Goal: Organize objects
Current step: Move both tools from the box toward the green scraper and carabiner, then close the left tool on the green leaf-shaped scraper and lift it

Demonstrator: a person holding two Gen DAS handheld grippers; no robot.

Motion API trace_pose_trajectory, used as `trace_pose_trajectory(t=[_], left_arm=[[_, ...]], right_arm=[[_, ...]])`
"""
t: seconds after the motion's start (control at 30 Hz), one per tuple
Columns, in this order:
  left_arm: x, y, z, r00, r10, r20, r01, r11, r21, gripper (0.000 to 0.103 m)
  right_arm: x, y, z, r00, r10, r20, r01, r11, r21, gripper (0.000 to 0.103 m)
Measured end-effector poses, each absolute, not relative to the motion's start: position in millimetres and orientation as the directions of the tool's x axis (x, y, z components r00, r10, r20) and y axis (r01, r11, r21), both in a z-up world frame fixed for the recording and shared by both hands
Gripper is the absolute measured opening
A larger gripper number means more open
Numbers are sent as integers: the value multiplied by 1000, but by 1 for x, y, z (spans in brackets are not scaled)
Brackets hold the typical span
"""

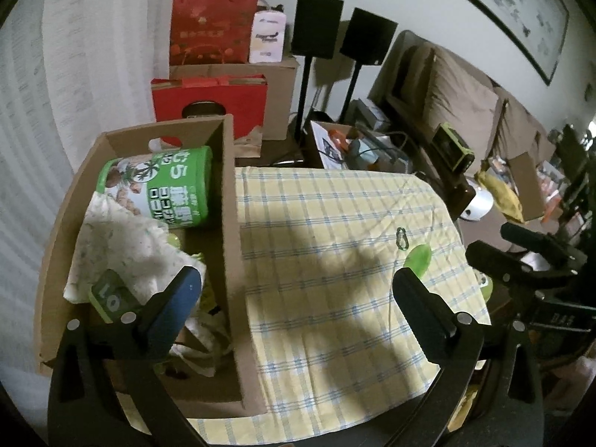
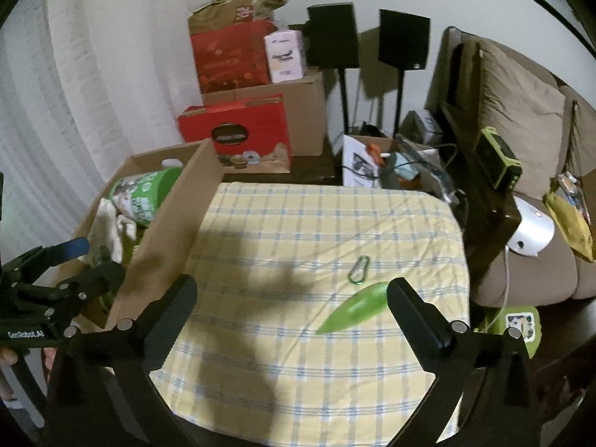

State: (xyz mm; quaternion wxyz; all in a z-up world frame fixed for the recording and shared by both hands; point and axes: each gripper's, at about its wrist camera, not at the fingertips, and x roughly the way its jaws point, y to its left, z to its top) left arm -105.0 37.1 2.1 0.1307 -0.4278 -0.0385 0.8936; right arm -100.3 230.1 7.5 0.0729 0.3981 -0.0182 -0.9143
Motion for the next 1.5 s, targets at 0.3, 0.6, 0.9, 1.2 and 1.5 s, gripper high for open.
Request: trace_pose_trajectory(t=[0.3, 0.6, 0.9, 1.2, 1.5], left_arm=[[-109, 65, -8, -578, 309, -755, -250, -948, -197, 103], [-112, 106, -36, -516, 375, -770, -331, -917, -225, 103], [-122, 138, -63, -476, 397, -785, -361, -902, -237, 103], [-137, 178, -86, -444, 417, -793, -419, -879, -228, 103], [-154, 210, -109, -404, 429, -808, -462, -858, -224, 102]], right_arm=[[-100, 273, 0, -675, -111, -729, 33, -992, 121, 103], [-96, 313, -21, -660, -79, -747, -53, -987, 151, 103], [-96, 335, -40, -646, -61, -761, -100, -982, 163, 103], [-87, 353, -49, -644, -10, -765, -158, -977, 146, 103], [-83, 369, -60, -634, 2, -774, -197, -967, 159, 103]])
